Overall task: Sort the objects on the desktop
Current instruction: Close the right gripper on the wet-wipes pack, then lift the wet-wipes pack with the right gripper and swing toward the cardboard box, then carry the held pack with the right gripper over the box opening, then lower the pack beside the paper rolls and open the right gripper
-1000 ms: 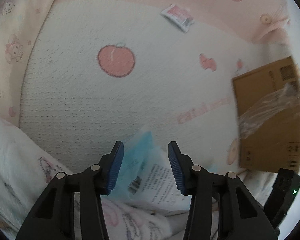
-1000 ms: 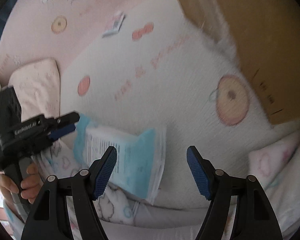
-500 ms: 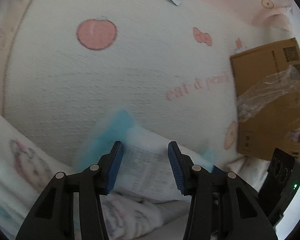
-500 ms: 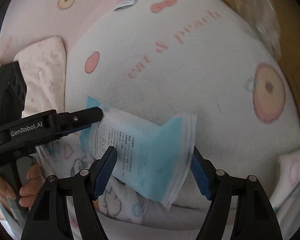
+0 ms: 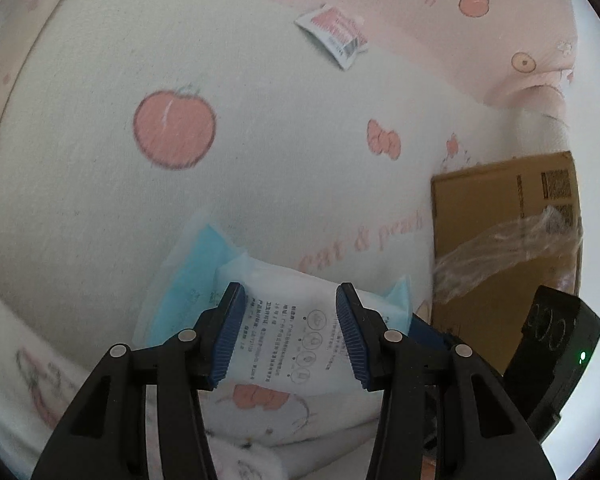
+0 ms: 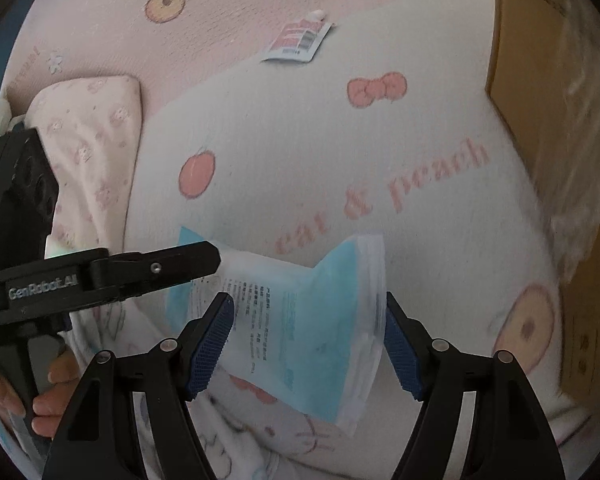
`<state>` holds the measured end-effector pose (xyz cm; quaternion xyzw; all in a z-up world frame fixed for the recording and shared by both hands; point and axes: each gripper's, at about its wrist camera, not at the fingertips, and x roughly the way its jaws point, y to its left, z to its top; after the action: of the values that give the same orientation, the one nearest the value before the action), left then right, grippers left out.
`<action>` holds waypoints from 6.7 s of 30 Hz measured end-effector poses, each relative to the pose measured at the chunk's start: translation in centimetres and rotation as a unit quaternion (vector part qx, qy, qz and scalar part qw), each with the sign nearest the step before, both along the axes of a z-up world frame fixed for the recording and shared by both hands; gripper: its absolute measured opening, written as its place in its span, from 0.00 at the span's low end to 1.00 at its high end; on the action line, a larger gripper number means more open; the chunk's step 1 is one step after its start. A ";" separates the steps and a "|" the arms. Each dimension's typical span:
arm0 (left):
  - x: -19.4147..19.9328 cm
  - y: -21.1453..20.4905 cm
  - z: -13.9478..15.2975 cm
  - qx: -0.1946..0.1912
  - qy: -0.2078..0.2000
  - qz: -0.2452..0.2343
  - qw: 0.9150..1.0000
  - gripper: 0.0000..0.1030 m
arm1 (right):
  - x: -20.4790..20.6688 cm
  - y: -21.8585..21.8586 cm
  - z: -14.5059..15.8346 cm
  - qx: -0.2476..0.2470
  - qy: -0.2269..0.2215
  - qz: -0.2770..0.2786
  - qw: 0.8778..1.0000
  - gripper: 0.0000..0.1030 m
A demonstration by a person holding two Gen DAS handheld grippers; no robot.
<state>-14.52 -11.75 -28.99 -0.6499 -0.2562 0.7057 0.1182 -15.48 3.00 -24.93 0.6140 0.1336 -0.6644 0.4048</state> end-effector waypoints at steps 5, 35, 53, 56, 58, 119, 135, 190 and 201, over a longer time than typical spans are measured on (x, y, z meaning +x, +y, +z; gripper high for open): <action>0.3 -0.4 0.9 0.013 0.014 0.013 1.000 0.52 | -2.0 0.6 0.3 -0.005 -0.021 -0.034 0.999 0.70; -0.2 -1.5 -1.0 -0.075 -0.047 -0.095 0.992 0.72 | -0.7 3.7 -1.3 -0.009 -0.061 -0.029 0.998 0.57; 2.1 2.4 -1.3 -0.005 -0.041 -0.100 0.994 0.72 | -0.2 2.1 -0.7 0.008 -0.025 0.011 1.000 0.49; 2.1 2.7 -1.9 -0.011 -0.032 -0.100 0.994 0.72 | -0.4 1.9 -0.8 0.007 -0.024 0.012 1.000 0.49; 1.9 2.6 -2.3 -0.002 -0.034 -0.090 0.995 0.72 | -0.6 1.8 -1.2 0.003 -0.023 0.010 1.000 0.49; 5.0 10.1 26.0 -0.048 0.283 -0.120 0.950 0.65 | -1.9 6.8 23.5 -0.163 0.164 0.058 0.971 0.46; 3.1 24.1 26.5 -0.014 0.271 -0.228 0.935 0.65 | -11.2 15.9 25.5 -0.139 0.157 -0.043 0.977 0.47; 1.9 33.0 16.5 -0.045 0.050 -0.270 0.960 0.65 | -24.3 16.6 17.6 0.092 -0.052 0.018 0.994 0.48; 2.4 32.4 17.3 -0.049 0.026 -0.301 0.952 0.65 | -25.4 16.6 16.0 0.126 -0.063 0.010 0.990 0.48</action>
<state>-12.16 20.64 -11.66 -0.6836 -0.0111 0.6654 0.2997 -40.85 19.65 -8.88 0.6993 0.1969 -0.5982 0.3382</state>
